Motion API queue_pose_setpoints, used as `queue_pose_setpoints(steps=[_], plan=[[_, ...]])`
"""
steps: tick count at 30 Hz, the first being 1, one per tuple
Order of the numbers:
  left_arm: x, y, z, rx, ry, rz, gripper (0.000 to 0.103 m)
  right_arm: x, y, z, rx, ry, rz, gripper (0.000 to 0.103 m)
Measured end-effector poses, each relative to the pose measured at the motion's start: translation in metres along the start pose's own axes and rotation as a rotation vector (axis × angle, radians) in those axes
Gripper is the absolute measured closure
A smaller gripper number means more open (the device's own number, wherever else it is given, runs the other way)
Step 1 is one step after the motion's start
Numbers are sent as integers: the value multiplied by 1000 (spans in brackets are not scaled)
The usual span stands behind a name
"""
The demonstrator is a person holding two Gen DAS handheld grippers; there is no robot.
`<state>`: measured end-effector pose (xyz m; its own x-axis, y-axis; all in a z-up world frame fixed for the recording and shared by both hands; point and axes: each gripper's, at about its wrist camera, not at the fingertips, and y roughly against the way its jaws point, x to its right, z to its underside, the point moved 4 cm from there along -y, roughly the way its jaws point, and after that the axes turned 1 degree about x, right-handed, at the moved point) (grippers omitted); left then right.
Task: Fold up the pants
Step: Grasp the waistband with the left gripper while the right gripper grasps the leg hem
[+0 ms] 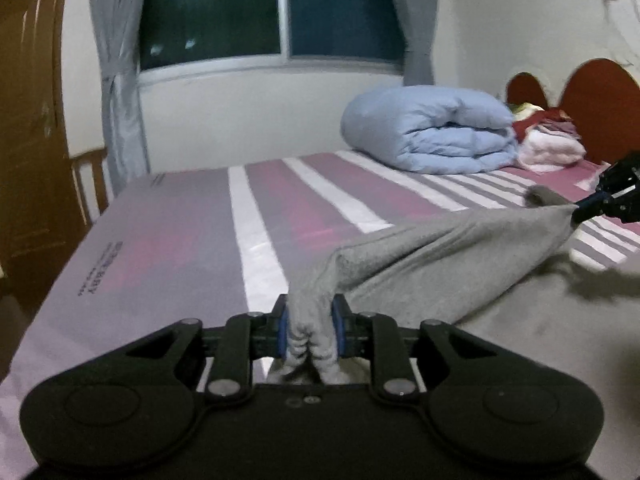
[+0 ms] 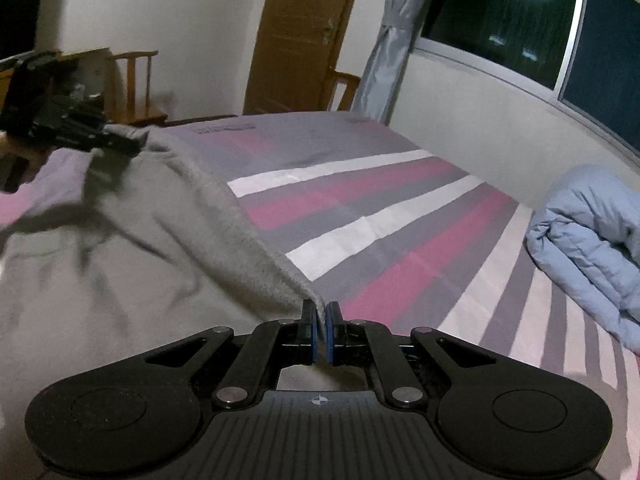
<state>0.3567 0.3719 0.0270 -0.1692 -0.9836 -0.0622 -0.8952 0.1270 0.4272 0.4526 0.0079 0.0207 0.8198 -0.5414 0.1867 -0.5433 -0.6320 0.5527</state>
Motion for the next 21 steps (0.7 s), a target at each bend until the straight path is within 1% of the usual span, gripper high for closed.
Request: queue_pose_setpoints(steps=[2, 5, 7, 9, 10, 12, 13, 15, 16, 17, 20, 21], plan=[[14, 17, 7, 10, -1, 19, 92, -23, 22, 15, 0, 24, 9, 98], [33, 41, 33, -6, 18, 28, 92, -57, 46, 48, -13, 65, 19, 98], [45, 53, 54, -30, 26, 13, 92, -76, 56, 74, -27, 57, 14, 98], [57, 65, 75, -48, 63, 4, 91, -95, 61, 99, -42, 51, 11, 98], [58, 71, 81, -51, 82, -12, 83, -103, 62, 109, -48, 46, 16, 98], [63, 81, 95, -66, 141, -54, 75, -119, 70, 128, -36, 42, 70, 97], [65, 85, 101, -75, 160, -75, 66, -125, 75, 135, -27, 38, 93, 97], [67, 92, 112, -111, 203, -152, 52, -132, 87, 148, -6, -21, 123, 97], [66, 96, 115, -119, 219, -182, 49, -131, 92, 152, -3, -61, 132, 97], [65, 101, 116, -122, 252, -216, 49, -130, 98, 155, 6, -106, 148, 97], [60, 117, 113, -110, 385, -244, 51, -122, 114, 158, 47, -217, 195, 97], [58, 123, 112, -97, 426, -238, 54, -117, 119, 159, 58, -253, 210, 97]])
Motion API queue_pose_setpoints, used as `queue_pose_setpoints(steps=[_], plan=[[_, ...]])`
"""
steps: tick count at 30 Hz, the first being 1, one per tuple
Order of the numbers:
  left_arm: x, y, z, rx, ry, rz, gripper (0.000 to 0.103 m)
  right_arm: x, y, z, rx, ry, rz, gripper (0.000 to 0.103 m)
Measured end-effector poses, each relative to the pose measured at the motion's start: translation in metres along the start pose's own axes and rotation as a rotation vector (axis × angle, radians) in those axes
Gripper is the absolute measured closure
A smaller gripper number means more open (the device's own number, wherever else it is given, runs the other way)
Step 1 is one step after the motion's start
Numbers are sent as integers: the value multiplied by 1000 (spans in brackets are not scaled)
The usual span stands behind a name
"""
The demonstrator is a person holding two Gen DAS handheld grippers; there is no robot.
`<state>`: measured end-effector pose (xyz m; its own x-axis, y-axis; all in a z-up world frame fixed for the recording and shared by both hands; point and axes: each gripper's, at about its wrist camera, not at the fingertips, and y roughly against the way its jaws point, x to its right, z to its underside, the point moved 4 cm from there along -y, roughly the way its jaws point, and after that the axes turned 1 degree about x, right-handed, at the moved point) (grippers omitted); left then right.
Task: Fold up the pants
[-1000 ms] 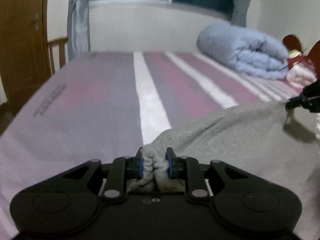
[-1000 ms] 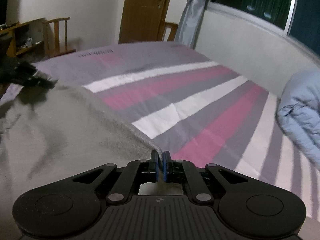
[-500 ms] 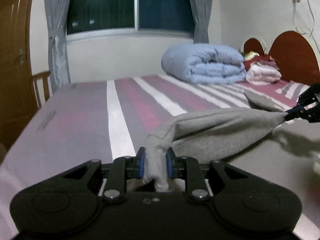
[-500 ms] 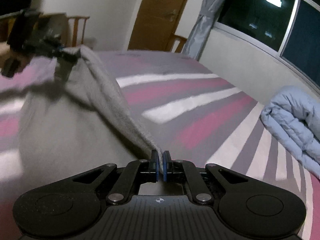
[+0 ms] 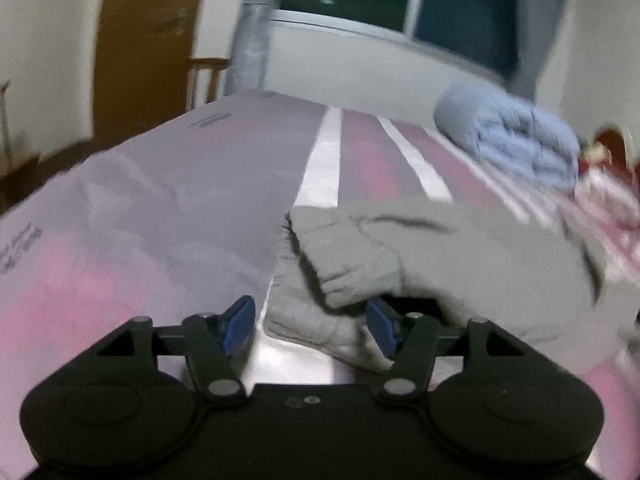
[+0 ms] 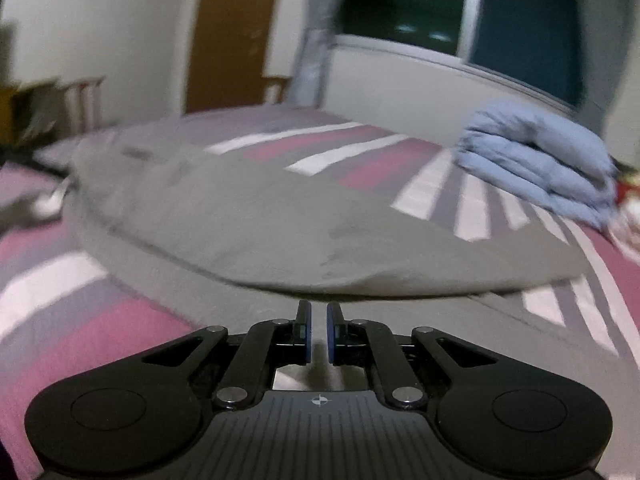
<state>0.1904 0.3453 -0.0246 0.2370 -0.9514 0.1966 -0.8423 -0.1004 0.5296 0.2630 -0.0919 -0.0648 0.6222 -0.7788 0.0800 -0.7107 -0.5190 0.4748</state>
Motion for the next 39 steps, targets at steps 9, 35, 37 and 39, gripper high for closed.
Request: queue_pose_setpoints(steps=[9, 35, 37, 39], plan=[[4, 0, -7, -15, 424, 86, 57, 38, 3, -21, 55, -296, 134, 61], [-25, -26, -79, 99, 529, 492, 89, 100, 32, -33, 90, -861, -172, 97], [-33, -31, -56, 9, 453, 396, 89, 91, 40, -9, 53, -832, -180, 97], [-40, -54, -13, -193, 351, 216, 89, 71, 20, 26, -121, -772, -157, 96]])
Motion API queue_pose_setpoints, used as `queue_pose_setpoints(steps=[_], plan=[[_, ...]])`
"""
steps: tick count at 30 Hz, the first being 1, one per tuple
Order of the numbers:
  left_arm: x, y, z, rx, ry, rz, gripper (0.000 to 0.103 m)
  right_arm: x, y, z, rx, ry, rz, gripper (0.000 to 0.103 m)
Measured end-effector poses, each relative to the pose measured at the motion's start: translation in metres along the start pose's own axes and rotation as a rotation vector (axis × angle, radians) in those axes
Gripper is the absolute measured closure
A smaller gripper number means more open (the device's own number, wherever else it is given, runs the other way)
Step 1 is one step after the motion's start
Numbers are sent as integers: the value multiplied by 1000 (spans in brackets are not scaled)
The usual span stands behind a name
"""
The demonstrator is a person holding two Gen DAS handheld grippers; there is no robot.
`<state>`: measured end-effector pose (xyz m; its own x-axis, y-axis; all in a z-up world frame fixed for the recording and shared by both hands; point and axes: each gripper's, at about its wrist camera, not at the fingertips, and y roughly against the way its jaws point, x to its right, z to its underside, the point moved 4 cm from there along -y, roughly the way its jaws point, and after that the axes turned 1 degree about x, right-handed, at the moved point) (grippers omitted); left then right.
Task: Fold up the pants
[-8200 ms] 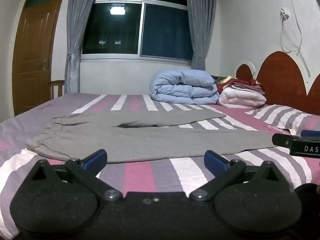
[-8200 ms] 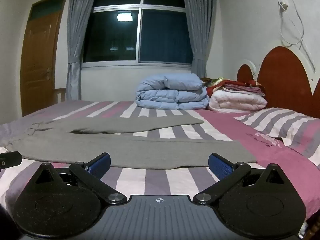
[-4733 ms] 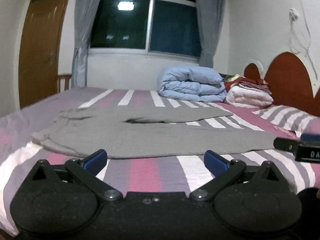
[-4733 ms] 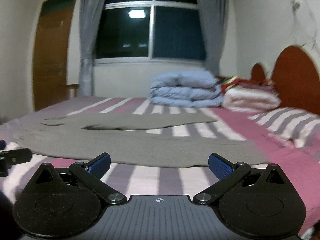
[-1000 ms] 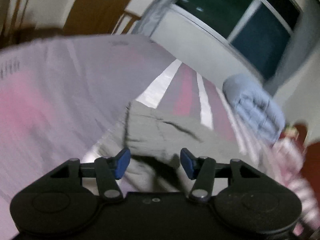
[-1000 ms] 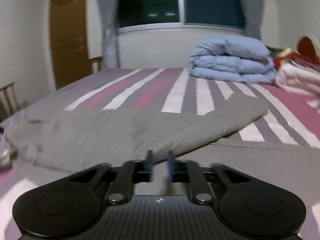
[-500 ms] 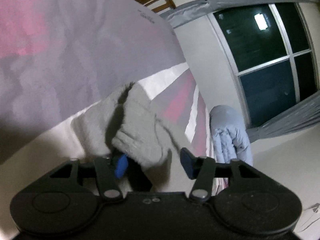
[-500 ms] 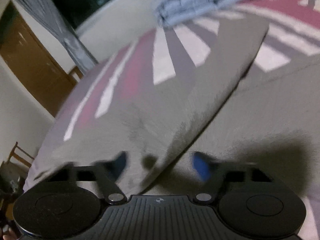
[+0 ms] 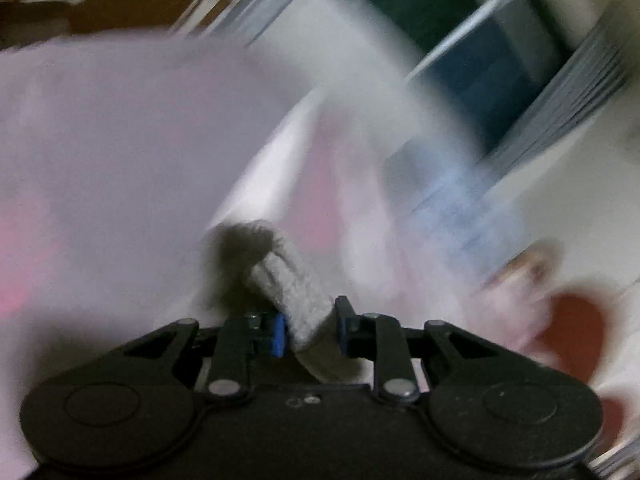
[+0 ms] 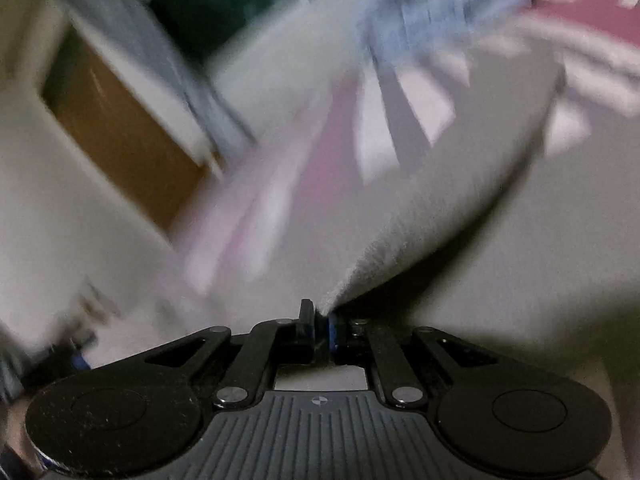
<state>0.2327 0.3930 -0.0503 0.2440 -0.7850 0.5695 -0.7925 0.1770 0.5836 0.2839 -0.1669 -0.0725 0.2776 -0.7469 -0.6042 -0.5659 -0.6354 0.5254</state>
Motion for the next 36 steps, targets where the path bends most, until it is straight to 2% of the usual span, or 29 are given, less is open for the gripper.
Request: queue_pose_setpoints(steps=[1, 3, 6, 11, 14, 16, 17, 18, 19, 22, 24, 28, 30, 32, 33, 36], plan=[[-9, -7, 17, -37, -11, -32, 89, 11, -8, 15, -47, -17, 15, 97], [-15, 0, 26, 17, 42, 7, 89, 22, 1, 25, -12, -73, -13, 97], [-10, -2, 28, 22, 26, -19, 89, 19, 9, 28, -17, -30, 22, 96], [3, -9, 16, 26, -8, -41, 89, 21, 27, 31, -21, -13, 27, 96], [12, 11, 3, 91, -43, -7, 89, 8, 45, 22, 27, -10, -20, 96], [14, 16, 1, 118, -66, -15, 89, 3, 57, 27, 36, 11, -42, 96], [14, 11, 4, 95, -97, -49, 89, 2, 59, 33, 33, 27, -36, 96], [12, 0, 9, 36, -132, -113, 89, 1, 55, 41, 10, 44, -14, 96], [9, -9, 16, -8, -149, -145, 88, 9, 47, 52, -40, 41, 20, 96], [9, -6, 20, 18, -126, -137, 89, 14, 48, 66, -34, -12, 15, 97], [11, -6, 21, 18, -139, -136, 89, 12, 54, 70, -29, 8, 22, 97], [8, 9, 18, 63, -122, -98, 89, 6, 69, 64, 4, 8, -6, 96], [8, 7, 22, 40, -136, -122, 89, 3, 77, 66, 24, -4, -28, 96], [8, 0, 22, 24, -131, -135, 88, 6, 74, 72, 0, 4, 1, 96], [7, -1, 22, 26, -116, -136, 88, 6, 64, 71, -28, -5, 17, 97], [13, 0, 22, 42, -133, -151, 87, 7, 67, 71, -22, -29, 9, 97]])
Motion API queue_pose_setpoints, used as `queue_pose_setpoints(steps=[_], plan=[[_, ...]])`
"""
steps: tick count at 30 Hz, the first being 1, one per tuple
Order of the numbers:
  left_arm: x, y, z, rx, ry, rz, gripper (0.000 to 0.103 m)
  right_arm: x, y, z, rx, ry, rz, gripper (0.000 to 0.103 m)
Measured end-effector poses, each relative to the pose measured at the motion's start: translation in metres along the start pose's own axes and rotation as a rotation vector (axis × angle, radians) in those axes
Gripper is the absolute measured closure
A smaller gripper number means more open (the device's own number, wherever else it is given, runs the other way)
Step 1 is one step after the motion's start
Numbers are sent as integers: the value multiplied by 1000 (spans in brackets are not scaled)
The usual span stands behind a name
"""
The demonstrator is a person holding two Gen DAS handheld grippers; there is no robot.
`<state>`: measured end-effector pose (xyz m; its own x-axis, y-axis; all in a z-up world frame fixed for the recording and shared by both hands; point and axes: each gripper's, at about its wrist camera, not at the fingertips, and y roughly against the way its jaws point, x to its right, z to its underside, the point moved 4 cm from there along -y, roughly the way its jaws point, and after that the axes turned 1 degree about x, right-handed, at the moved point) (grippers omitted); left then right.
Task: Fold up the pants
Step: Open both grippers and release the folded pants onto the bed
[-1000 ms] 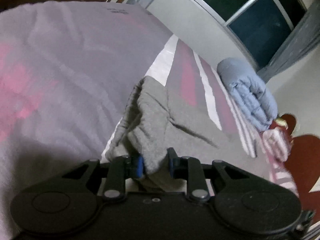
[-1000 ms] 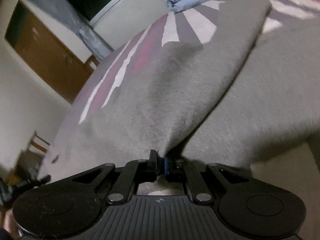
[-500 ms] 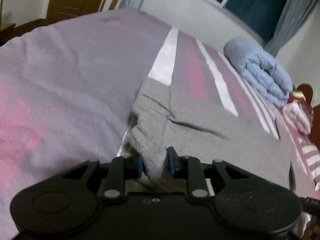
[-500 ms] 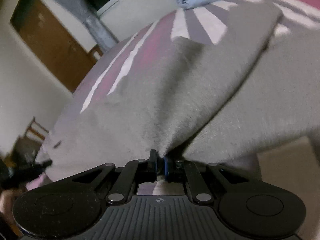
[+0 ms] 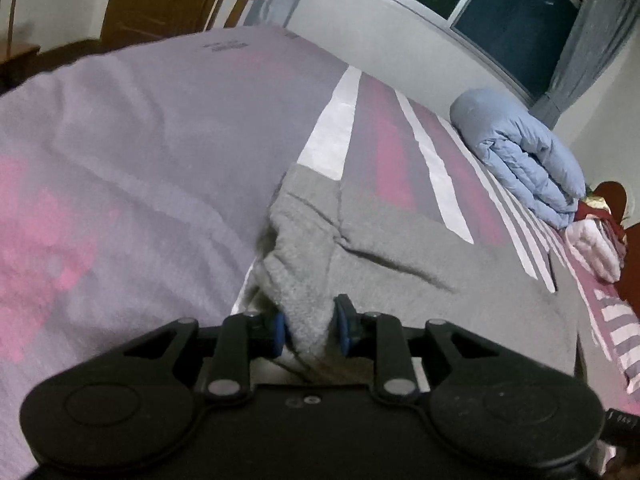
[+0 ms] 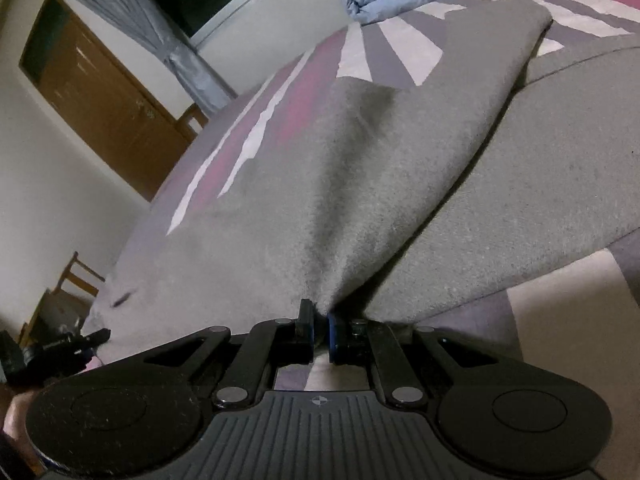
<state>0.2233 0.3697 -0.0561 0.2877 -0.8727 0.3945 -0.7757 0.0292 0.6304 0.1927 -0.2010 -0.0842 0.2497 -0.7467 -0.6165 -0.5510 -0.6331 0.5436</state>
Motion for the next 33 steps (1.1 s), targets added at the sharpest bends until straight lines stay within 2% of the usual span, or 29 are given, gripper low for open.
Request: queue_pose_setpoints(steps=[4, 8, 9, 10, 13, 14, 16, 17, 19, 22, 25, 27, 29, 30, 33], plan=[[1, 8, 4, 31, -12, -31, 78, -3, 7, -6, 5, 5, 1, 96], [6, 16, 9, 58, -15, -84, 69, -9, -4, -35, 37, -31, 5, 92], [5, 20, 10, 61, -10, -110, 58, -6, 3, -37, 56, -41, 8, 91], [6, 24, 11, 68, -5, -139, 51, -10, 6, -45, 76, -49, 12, 91], [14, 44, 15, 104, -20, -213, 45, 4, 31, -51, 130, -69, 25, 91], [25, 48, 18, 112, -55, -242, 43, 8, 38, -54, 142, -71, 33, 91], [52, 53, 25, 134, -141, -281, 28, 17, 48, -59, 166, -77, 52, 91], [65, 53, 28, 145, -166, -293, 27, 16, 48, -65, 171, -78, 59, 91], [92, 49, 36, 157, -191, -269, 21, 15, 47, -74, 182, -76, 80, 91], [130, 28, 52, 128, -195, -227, 20, 8, 41, -91, 189, -55, 98, 91], [150, 1, 69, 100, -204, -300, 20, -1, 29, -108, 170, -7, 128, 90], [154, -10, 78, 100, -174, -340, 18, -6, 23, -114, 169, 28, 149, 82], [155, -18, 89, 110, -160, -361, 16, -10, 18, -119, 173, 63, 181, 42], [153, -19, 93, 119, -159, -365, 15, -12, 16, -120, 179, 75, 185, 38], [147, -17, 106, 173, -160, -358, 12, -17, 4, -128, 173, 144, 236, 38]])
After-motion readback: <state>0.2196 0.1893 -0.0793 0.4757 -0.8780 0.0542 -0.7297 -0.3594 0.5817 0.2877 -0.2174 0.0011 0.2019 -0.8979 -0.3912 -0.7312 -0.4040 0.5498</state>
